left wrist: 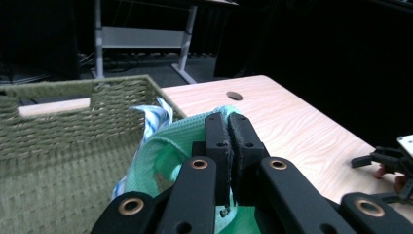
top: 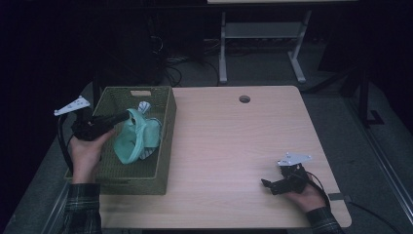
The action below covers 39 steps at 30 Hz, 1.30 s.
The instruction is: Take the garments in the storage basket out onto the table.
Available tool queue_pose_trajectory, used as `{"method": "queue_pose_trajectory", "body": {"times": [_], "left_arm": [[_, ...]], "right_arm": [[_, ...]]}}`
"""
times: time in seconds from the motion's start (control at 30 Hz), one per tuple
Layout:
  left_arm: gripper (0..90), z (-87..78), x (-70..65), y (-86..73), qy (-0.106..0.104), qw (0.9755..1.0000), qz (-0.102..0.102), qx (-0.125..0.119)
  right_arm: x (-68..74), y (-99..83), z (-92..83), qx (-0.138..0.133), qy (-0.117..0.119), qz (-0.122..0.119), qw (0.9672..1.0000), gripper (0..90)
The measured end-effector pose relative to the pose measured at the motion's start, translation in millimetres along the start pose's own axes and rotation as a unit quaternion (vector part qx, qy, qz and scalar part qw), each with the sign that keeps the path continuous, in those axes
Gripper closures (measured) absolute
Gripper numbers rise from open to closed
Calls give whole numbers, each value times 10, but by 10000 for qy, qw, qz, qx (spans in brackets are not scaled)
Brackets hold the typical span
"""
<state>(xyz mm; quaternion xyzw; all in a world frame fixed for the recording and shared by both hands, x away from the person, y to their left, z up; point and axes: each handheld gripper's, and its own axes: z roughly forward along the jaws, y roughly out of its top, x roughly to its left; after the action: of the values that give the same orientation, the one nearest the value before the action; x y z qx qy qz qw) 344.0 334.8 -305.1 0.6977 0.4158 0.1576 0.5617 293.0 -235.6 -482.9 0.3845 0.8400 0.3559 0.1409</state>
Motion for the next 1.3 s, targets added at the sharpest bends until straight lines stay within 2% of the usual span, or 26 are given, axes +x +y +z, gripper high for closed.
{"method": "queue_pose_trajectory", "body": {"times": [0.73, 1.1, 1.3], "left_arm": [[878, -29, -289, 472, -225, 9986, 359, -308], [881, -13, -412, 709, -456, 9969, 444, -458], [883, -3, -508, 841, -611, 9950, 543, -570]], "right_arm": [[0, 0, 0, -1, 1, 3, 10000, 28], [0, 0, 0, -2, 1, 3, 10000, 28], [0, 0, 0, -2, 1, 3, 10000, 28]]}}
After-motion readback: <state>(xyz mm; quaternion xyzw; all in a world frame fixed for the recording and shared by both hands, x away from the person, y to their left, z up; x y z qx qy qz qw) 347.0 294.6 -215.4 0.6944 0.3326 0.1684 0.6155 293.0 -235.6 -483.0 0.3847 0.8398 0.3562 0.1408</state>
